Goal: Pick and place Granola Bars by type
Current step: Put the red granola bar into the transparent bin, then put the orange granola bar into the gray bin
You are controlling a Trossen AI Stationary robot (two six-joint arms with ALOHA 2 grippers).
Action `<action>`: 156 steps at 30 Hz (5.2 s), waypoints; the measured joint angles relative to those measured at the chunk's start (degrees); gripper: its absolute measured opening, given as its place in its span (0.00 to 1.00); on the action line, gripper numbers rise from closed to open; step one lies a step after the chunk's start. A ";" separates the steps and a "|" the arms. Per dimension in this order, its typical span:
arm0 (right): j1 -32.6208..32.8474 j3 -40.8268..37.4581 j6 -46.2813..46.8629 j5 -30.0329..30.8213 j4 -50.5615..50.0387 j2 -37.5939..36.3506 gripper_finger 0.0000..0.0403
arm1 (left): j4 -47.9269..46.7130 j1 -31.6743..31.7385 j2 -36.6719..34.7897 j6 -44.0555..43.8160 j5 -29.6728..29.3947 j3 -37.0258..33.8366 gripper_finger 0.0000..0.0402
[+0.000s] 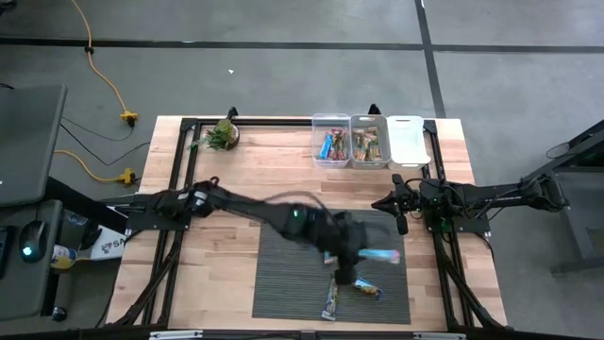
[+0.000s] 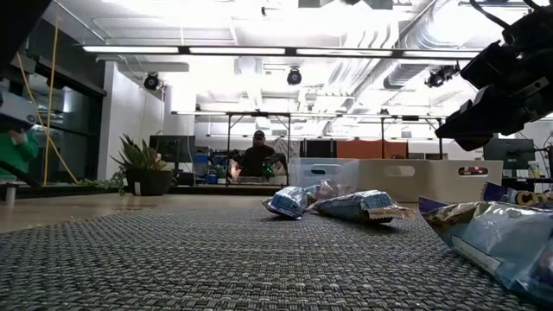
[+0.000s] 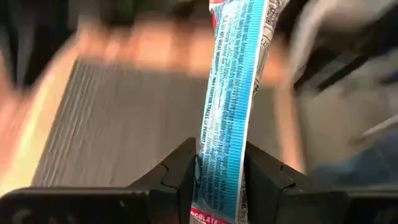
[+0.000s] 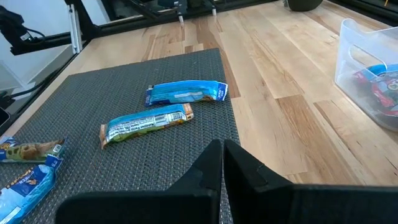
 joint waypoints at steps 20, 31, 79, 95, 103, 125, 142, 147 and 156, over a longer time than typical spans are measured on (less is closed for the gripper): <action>0.00 0.00 0.00 0.00 0.02 0.00 0.00 | 52.42 12.12 -3.20 -5.11 27.10 -0.79 0.26; 0.00 0.00 0.00 0.00 0.00 0.00 0.00 | 56.05 17.37 -3.20 -6.37 1.23 -0.81 0.26; -0.02 0.00 0.00 0.00 -0.02 0.00 0.00 | 11.56 35.85 -3.06 -49.25 -12.88 -27.04 0.26; 0.00 0.00 0.00 0.00 -0.02 0.00 0.00 | 12.23 36.02 -3.06 -46.13 -12.78 -26.99 0.48; 0.00 0.00 0.00 0.00 -0.02 -0.01 0.00 | 20.96 36.02 -3.06 -38.82 -7.75 -26.93 0.52; 0.00 0.00 0.00 0.02 -0.01 -0.02 0.00 | -1.52 36.51 -13.83 -11.79 -1.22 -11.98 0.52; 0.00 0.00 0.00 0.00 0.07 0.00 0.00 | -18.61 23.21 -22.50 -39.63 -8.63 -12.47 0.52; 0.00 0.00 0.00 0.00 0.07 0.00 0.00 | -17.93 18.33 -20.24 -44.40 -5.92 -13.93 0.52; -0.02 0.00 0.00 0.02 0.07 0.00 0.00 | -15.18 12.18 -14.64 -55.32 -4.31 -14.42 0.52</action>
